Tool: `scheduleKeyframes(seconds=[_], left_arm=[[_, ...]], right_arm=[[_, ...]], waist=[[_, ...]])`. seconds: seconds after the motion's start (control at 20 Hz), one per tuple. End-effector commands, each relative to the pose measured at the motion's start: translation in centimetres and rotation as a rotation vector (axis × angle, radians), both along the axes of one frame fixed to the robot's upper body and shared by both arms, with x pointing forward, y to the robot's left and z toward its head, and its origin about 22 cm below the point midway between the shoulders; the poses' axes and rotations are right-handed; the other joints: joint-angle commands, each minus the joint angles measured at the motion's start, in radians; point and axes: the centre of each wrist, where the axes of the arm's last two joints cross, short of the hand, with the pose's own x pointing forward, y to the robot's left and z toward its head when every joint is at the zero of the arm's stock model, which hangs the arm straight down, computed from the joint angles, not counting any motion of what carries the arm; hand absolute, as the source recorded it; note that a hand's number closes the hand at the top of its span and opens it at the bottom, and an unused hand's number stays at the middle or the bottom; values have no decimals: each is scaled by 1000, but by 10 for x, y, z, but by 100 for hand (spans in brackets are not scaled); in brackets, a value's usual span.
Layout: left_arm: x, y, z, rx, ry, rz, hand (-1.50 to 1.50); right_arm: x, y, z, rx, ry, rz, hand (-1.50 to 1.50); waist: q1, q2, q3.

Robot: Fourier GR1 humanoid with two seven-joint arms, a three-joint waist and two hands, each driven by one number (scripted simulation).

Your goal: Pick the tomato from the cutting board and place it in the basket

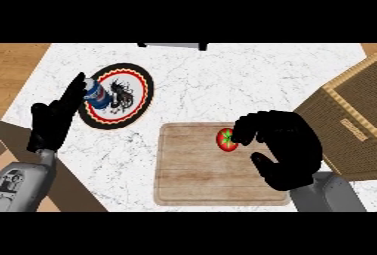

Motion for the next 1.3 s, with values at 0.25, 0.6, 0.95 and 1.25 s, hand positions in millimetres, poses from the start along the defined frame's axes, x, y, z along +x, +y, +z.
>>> scheduleKeyframes(seconds=[0.25,0.6,0.95,1.25], left_arm=[[-3,-13,-19,-24,129,39,0],[-5,-12,-16,-23,131,31,0],[-6,-4,-28,-25,127,39,0],[-3,-20,-35,-30,137,29,0]], right_arm=[[33,-9,-21,-69,-316,11,-150],[67,-89,53,-736,-557,-130,-150],[77,-120,80,-1052,-577,224,-150],[91,-105,63,-1062,-568,312,-150]], waist=[[-75,-22,-19],[-62,-22,-20],[-62,-17,-20],[-69,-19,-20]])
